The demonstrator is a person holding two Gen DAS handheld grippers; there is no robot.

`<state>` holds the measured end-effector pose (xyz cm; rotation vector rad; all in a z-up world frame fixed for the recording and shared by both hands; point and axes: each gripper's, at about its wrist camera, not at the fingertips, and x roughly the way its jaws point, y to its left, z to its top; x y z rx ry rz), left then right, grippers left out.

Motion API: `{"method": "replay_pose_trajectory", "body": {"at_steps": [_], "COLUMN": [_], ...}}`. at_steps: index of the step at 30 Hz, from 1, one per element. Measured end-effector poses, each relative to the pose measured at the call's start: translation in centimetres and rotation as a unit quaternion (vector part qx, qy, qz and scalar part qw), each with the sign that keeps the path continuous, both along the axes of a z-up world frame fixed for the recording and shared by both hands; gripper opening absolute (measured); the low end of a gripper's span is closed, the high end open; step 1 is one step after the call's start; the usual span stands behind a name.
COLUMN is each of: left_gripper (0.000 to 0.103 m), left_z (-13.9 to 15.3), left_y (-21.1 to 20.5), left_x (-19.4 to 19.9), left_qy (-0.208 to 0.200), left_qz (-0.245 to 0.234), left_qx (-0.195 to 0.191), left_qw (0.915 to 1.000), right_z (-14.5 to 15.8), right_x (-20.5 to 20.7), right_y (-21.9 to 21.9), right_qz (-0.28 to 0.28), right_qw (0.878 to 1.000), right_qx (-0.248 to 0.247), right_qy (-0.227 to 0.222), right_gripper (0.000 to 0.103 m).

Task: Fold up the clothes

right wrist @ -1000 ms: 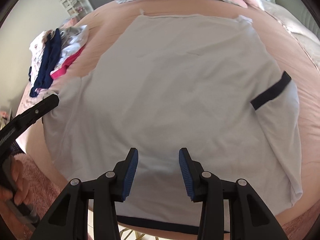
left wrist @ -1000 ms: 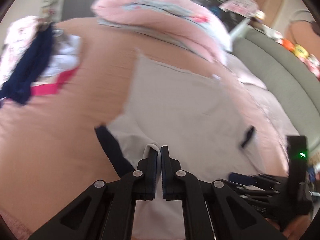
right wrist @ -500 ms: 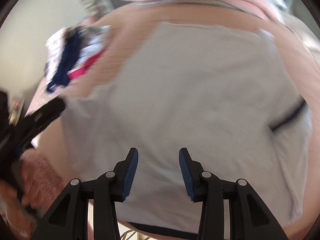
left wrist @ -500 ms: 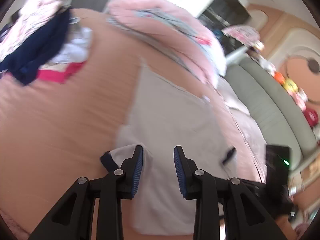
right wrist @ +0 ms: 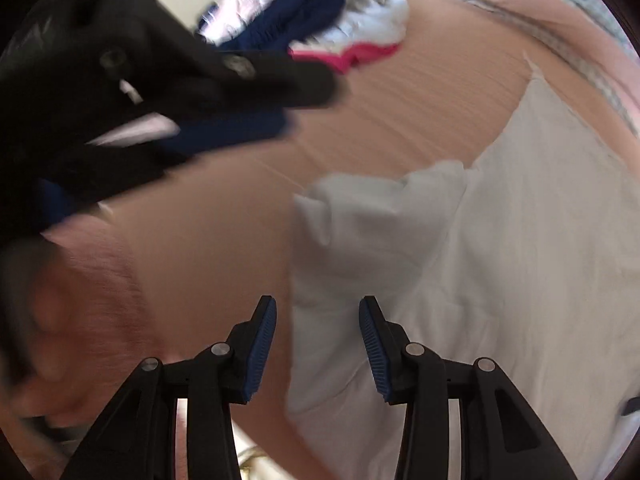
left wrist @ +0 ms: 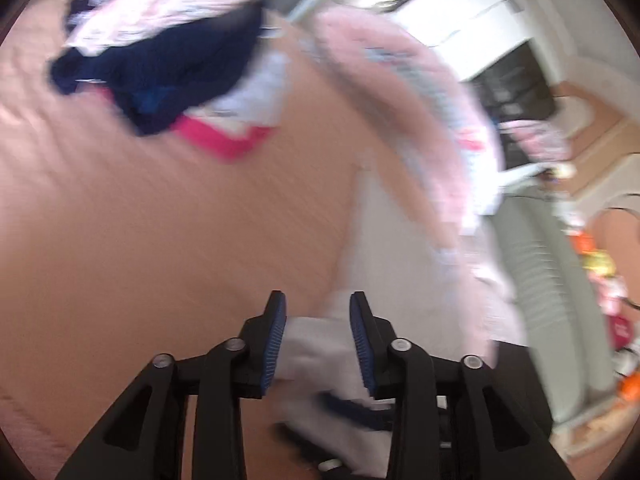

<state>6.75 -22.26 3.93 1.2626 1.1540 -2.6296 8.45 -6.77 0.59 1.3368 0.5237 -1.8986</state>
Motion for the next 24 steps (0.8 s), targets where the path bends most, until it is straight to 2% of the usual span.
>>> {"method": "replay_pose_trajectory", "body": {"at_steps": [2, 4, 5, 6, 7, 8, 10, 12, 14, 15, 16, 20, 23, 24], "left_gripper": [0.032, 0.032, 0.032, 0.032, 0.032, 0.032, 0.032, 0.033, 0.043, 0.052, 0.054, 0.054, 0.053, 0.034], "left_z": [-1.4, -2.3, -2.5, -2.7, -2.8, -3.0, -3.5, -3.8, -3.7, -3.7, -3.8, -4.6, -4.3, -4.3], "left_y": [-0.9, -1.1, -0.9, -0.5, 0.0, 0.6, 1.3, 1.9, 2.2, 2.4, 2.8, 4.2, 5.2, 5.5], "left_x": [0.2, 0.1, 0.0, -0.3, -0.5, -0.6, -0.3, 0.0, 0.1, -0.1, -0.4, -1.5, -1.6, -1.6], "left_qy": [-0.038, -0.057, -0.063, -0.066, -0.069, -0.071, -0.069, -0.061, -0.047, -0.046, -0.048, -0.064, -0.057, -0.06], "left_qz": [0.018, 0.018, 0.011, 0.0, -0.012, -0.025, -0.046, -0.059, -0.06, -0.063, -0.068, -0.086, -0.102, -0.109], "left_qx": [0.012, 0.027, 0.029, 0.027, 0.024, 0.03, 0.082, 0.129, 0.156, 0.159, 0.157, 0.16, 0.14, 0.135], "left_qw": [0.9991, 0.9978, 0.9975, 0.9974, 0.9973, 0.9967, 0.9932, 0.988, 0.9848, 0.9842, 0.9841, 0.9812, 0.9833, 0.983], "right_z": [0.1, 0.0, -0.1, -0.2, 0.1, 0.4, 1.4, 2.5, 3.3, 3.4, 3.5, 3.3, 2.7, 2.6], "right_x": [0.2, 0.3, 0.1, -0.3, -0.9, -1.6, -2.2, -2.5, -2.7, -2.8, -3.0, -3.9, -3.9, -3.8], "right_y": [-0.3, -0.7, -0.6, -0.5, 0.3, 1.2, 3.4, 5.6, 7.5, 8.3, 9.2, 12.4, 12.9, 12.8], "right_qz": [-0.005, -0.007, -0.022, -0.039, -0.067, -0.098, -0.144, -0.164, -0.178, -0.187, -0.195, -0.217, -0.212, -0.21], "right_qw": [1.0, 0.999, 0.999, 0.998, 0.997, 0.995, 0.989, 0.985, 0.982, 0.981, 0.979, 0.972, 0.97, 0.97], "right_qx": [-0.005, -0.002, 0.004, 0.011, -0.002, -0.017, -0.042, -0.05, -0.054, -0.055, -0.056, -0.074, -0.086, -0.087], "right_qy": [0.016, 0.034, 0.042, 0.05, 0.034, 0.014, -0.003, -0.008, -0.01, -0.014, -0.018, -0.053, -0.083, -0.082], "right_gripper": [0.043, 0.041, 0.027, 0.019, 0.014, 0.014, 0.014, 0.014, 0.014, 0.015, 0.015, 0.015, 0.015, 0.015]}}
